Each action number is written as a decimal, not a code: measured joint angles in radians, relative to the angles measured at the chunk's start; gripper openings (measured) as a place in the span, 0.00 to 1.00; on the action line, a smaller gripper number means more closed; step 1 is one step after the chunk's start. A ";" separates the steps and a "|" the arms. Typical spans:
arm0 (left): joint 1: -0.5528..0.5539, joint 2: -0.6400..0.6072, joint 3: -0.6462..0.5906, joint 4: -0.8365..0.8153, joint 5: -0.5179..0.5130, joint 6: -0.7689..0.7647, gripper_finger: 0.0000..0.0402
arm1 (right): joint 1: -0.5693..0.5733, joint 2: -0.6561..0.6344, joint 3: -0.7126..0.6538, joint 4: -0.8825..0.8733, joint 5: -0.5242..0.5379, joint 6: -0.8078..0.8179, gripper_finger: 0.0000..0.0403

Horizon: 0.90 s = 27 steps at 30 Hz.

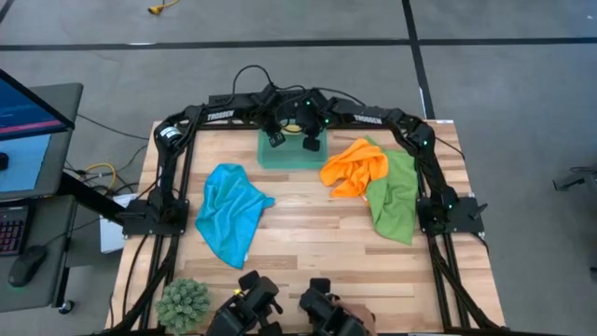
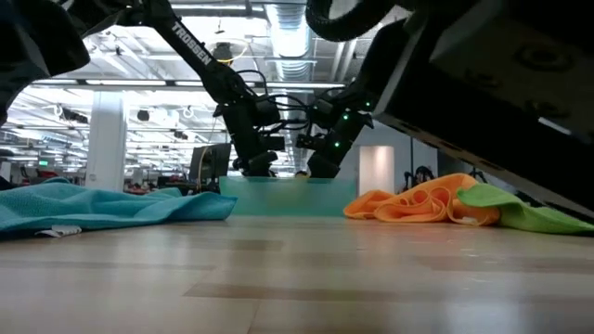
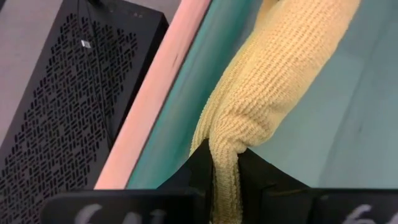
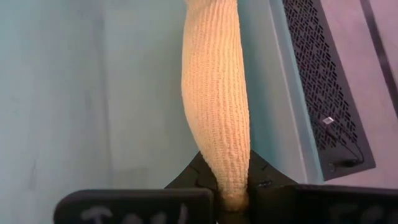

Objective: Roll microfiber towels into tight, uniform cylinder then place into a basket
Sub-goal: Put the rolled yellow microfiber towel into the green bin

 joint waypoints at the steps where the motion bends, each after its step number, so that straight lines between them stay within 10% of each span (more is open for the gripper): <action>1: 0.000 0.000 0.000 0.001 0.003 0.000 0.06 | -0.002 0.000 0.000 -0.001 -0.003 0.002 0.08; 27: -0.006 0.001 -0.002 -0.003 0.006 0.016 0.15 | -0.016 0.032 -0.002 0.019 -0.108 0.047 0.17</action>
